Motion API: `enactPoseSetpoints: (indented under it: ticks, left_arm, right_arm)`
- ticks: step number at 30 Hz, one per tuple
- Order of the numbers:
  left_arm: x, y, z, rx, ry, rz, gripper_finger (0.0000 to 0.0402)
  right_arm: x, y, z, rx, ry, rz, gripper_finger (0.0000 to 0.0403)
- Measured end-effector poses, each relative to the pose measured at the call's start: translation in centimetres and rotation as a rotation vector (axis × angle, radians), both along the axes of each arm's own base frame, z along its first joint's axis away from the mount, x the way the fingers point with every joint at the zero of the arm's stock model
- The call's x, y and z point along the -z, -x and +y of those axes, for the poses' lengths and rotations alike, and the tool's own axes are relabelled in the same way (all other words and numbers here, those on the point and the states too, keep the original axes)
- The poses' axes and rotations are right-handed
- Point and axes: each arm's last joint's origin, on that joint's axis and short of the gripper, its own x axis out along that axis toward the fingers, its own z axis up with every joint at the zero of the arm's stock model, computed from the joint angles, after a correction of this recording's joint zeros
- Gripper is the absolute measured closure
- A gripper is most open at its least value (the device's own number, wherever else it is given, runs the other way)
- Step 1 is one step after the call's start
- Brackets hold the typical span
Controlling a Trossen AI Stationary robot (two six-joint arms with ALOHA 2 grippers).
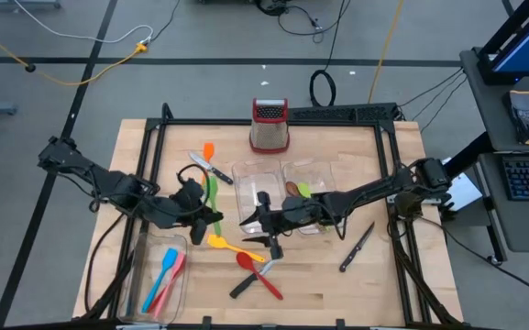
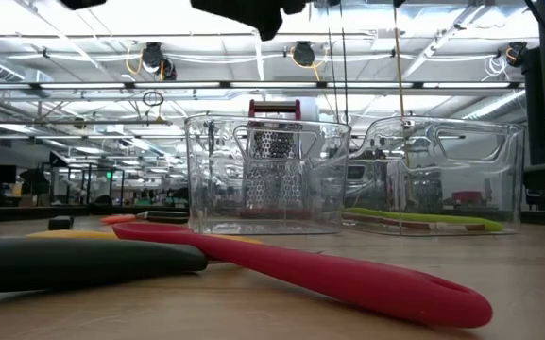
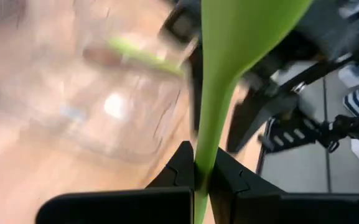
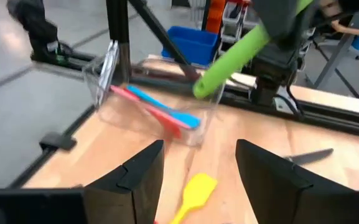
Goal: Pick & Place Kitchen Items
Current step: Put the green spatula into the left transparent bin
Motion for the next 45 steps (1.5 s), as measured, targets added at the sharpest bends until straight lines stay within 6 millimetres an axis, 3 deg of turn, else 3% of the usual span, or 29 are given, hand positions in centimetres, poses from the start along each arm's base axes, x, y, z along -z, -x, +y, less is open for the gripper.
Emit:
enactPoseSetpoints:
  ticks: [10, 22, 32, 37, 45]
  left_arm:
    - [2.4, 2.8, -1.1, -0.134, 0.353, 0.394, 0.0393]
    - [3.2, 6.6, -5.4, -0.290, 0.669, 0.648, 0.0393]
    - [6.9, 7.7, -10.9, -0.348, 0.701, 1.121, 0.0393]
    - [7.9, 7.5, -11.8, -0.318, 0.655, 1.152, 0.0393]
    - [8.9, 6.4, -11.6, -0.244, 0.572, 1.163, 0.0393]
  right_arm:
    - [-2.0, 2.4, -0.5, -0.026, 0.093, 0.037, 0.0231]
    - [-0.1, 7.8, -1.8, -0.004, 0.040, -0.005, 0.0239]
    - [0.8, 12.3, -2.9, 0.004, -0.014, -0.191, 0.0241]
    - [0.0, 13.1, -3.0, 0.003, -0.024, -0.232, 0.0241]
    - [-0.2, 13.2, -3.1, 0.001, -0.030, -0.246, 0.0241]
